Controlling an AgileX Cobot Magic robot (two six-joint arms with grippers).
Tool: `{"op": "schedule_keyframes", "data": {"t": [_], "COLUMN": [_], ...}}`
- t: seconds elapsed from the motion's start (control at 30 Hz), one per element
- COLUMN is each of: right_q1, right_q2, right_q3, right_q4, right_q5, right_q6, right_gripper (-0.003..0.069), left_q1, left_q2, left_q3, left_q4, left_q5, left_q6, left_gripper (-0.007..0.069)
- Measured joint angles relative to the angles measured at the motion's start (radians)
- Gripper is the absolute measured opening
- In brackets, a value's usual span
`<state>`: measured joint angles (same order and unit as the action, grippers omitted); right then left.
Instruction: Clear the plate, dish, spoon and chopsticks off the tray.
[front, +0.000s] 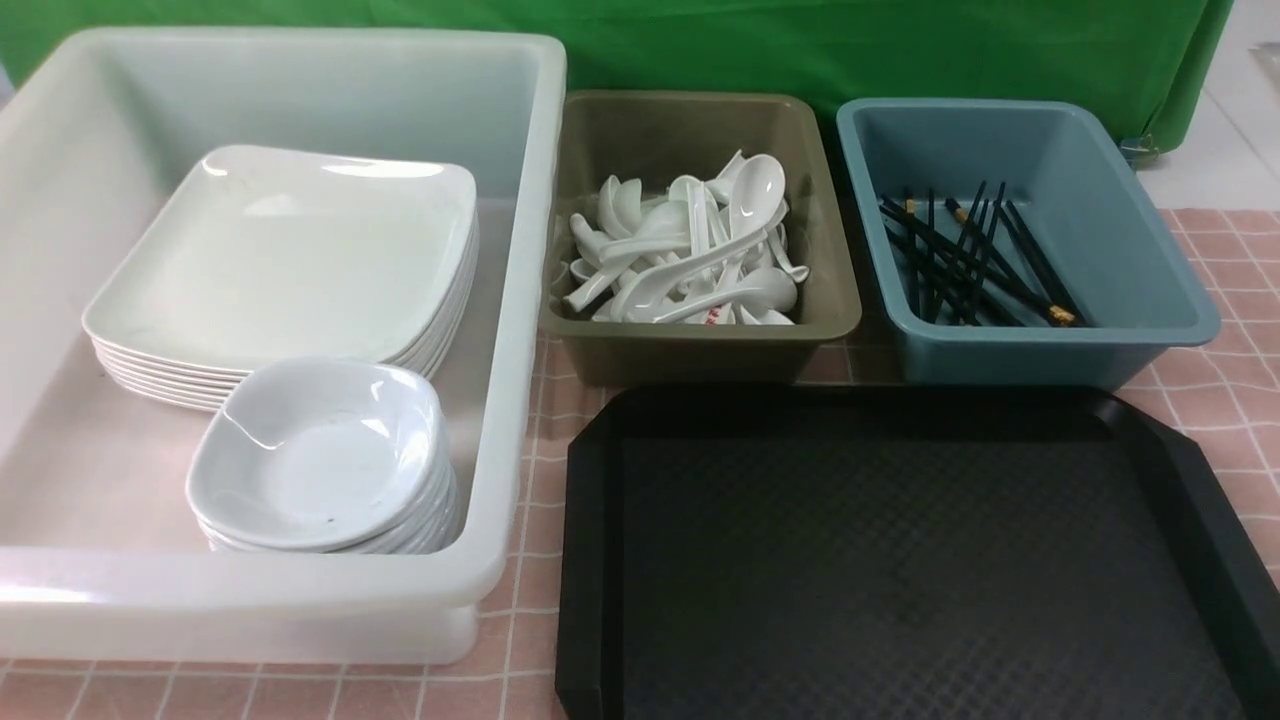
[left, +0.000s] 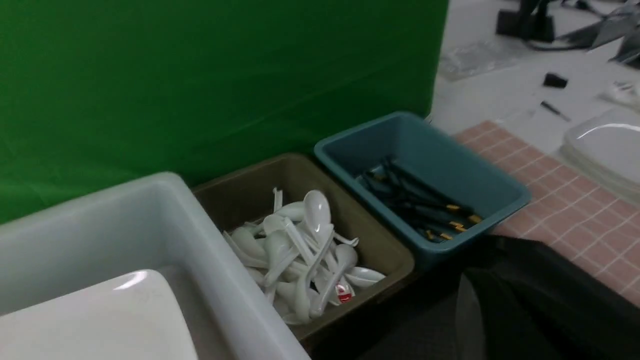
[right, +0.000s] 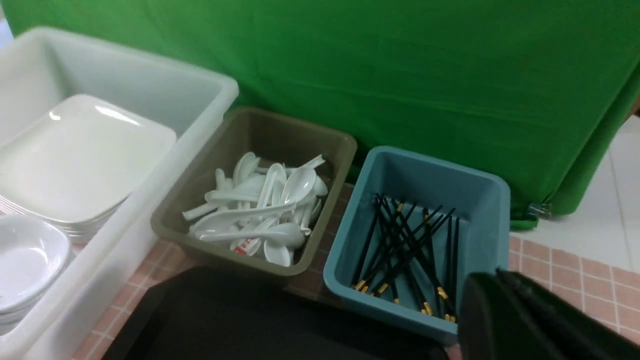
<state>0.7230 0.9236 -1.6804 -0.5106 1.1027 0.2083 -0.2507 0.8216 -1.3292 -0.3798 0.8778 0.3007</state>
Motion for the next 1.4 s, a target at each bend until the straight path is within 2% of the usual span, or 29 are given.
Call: {"op": "schedule_keyframes", "data": {"t": [0.1,0.13,0.2,0.23,0.27,0.3,0.43,0.47,0.5,0.6,0.7,0.83,1.07,1.4], "right_q1": [0.0,0.0,0.0,0.0,0.0,0.0,0.0,0.0,0.0,0.0,0.0,0.0,0.0,0.0], "right_q2": [-0.238,-0.254,-0.449,-0.463,-0.589,-0.602,-0.85,-0.858,-0.9,-0.912,-0.912,-0.912,-0.912,-0.912], "right_q3": [0.229,0.229,0.483,0.501,0.65,0.687,1.04,1.053,1.135,1.24,1.27,1.271,1.271,1.271], "right_q4": [-0.01,-0.011,-0.012,-0.012,-0.011,-0.011,-0.007,-0.007,-0.005,-0.004,-0.002,-0.002,-0.002,-0.002], "right_q5": [-0.124,-0.135,-0.316,-0.316,-0.437,-0.45,-0.774,-0.788,-0.882,-1.01,-1.053,-1.068,-1.07,-1.07], "right_q6": [0.025,0.026,0.036,0.036,0.039,0.04,0.041,0.041,0.041,0.044,0.078,0.099,0.101,0.102], "right_gripper": [0.003,0.003,0.003,0.003,0.003,0.003,0.003,0.003,0.0031,0.0035,0.0052,0.009,0.0123,0.0136], "left_q1": [-0.029,-0.029,-0.031,-0.031,-0.031,-0.031,-0.031,-0.031,-0.031,-0.031,-0.032,-0.032,-0.032,-0.032], "left_q2": [-0.205,-0.217,-0.372,-0.384,-0.471,-0.481,-0.689,-0.689,-0.731,-0.763,-0.761,-0.76,-0.76,-0.76], "left_q3": [0.142,0.153,0.302,0.314,0.424,0.424,0.708,0.719,0.792,0.909,0.992,1.016,1.017,1.017], "left_q4": [0.079,0.079,0.131,0.133,0.146,0.146,0.141,0.139,0.122,0.058,0.002,-0.004,0.02,0.155], "left_q5": [-0.018,-0.019,-0.036,-0.036,-0.053,-0.055,-0.182,-0.19,-0.256,-0.414,-0.575,-0.636,-0.639,-0.639], "left_q6": [-0.066,-0.071,-0.13,-0.133,-0.161,-0.161,-0.182,-0.182,-0.182,-0.183,-0.184,-0.184,-0.184,-0.184], "left_gripper": [-0.0013,-0.0013,-0.0013,-0.0013,-0.0013,-0.0013,-0.0012,-0.0012,-0.0008,-0.0003,-0.0003,-0.0003,-0.0002,-0.0002]}}
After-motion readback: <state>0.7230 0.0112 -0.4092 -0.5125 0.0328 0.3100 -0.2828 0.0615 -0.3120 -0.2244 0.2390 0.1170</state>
